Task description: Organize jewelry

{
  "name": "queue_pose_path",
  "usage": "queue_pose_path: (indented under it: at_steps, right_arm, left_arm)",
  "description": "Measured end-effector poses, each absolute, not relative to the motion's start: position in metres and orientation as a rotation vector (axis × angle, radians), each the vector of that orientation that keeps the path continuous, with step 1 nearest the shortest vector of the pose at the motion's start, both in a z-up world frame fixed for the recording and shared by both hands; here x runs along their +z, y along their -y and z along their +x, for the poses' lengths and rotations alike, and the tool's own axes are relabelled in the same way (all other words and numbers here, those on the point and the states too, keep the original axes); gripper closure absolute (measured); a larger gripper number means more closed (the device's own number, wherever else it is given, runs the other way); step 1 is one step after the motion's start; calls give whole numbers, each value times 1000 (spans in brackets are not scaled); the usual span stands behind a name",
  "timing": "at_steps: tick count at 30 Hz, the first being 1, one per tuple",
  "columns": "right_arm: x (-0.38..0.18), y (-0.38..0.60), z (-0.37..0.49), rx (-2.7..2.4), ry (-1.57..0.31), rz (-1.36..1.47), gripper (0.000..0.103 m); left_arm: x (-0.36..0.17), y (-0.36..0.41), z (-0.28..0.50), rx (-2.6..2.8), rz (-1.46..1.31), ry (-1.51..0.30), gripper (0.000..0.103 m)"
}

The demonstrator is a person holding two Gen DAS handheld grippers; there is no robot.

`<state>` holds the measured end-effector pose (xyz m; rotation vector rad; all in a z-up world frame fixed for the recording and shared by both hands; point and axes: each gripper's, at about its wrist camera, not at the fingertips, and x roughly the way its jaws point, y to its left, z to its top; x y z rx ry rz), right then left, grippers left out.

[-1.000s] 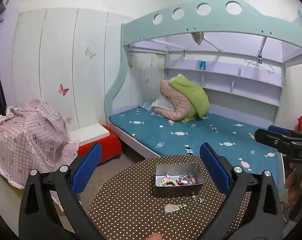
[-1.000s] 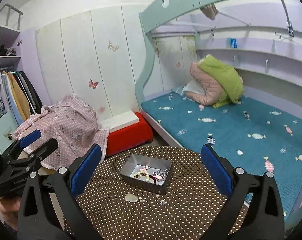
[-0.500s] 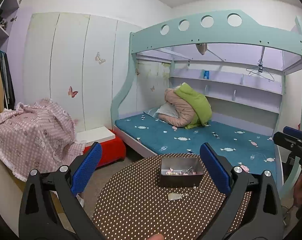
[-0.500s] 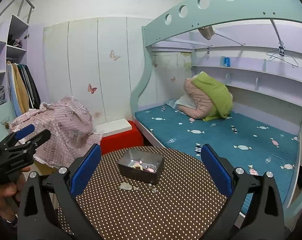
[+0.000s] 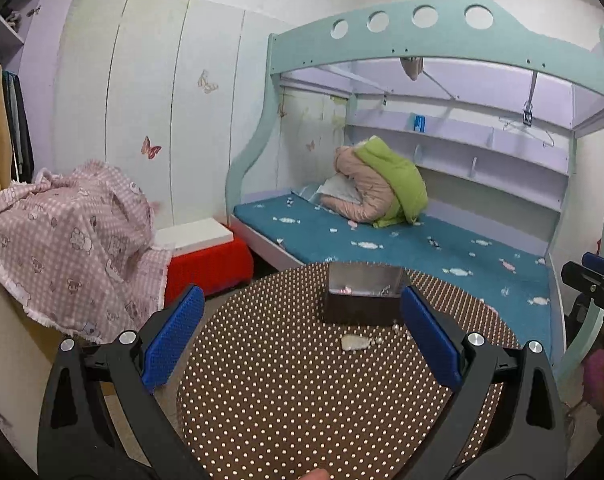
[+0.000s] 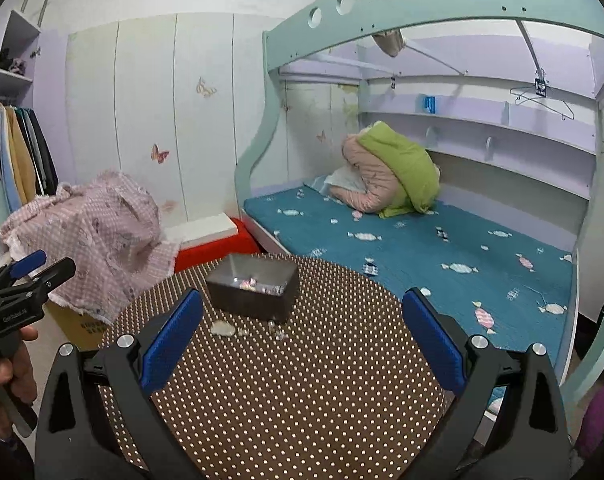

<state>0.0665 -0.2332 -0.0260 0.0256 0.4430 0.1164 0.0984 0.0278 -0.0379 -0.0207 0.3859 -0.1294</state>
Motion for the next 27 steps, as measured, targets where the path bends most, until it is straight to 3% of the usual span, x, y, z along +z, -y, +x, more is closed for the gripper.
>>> queue_pose_path:
  at_steps: [10,27]
  right_arm:
    - [-61,221,94,141,-542,14,7]
    - [-150,229,175,147,-804,30,7]
  left_arm:
    - [-79,-9,118,-148,28,-480,5]
    - [-190,49,248,-178,163,-795,5]
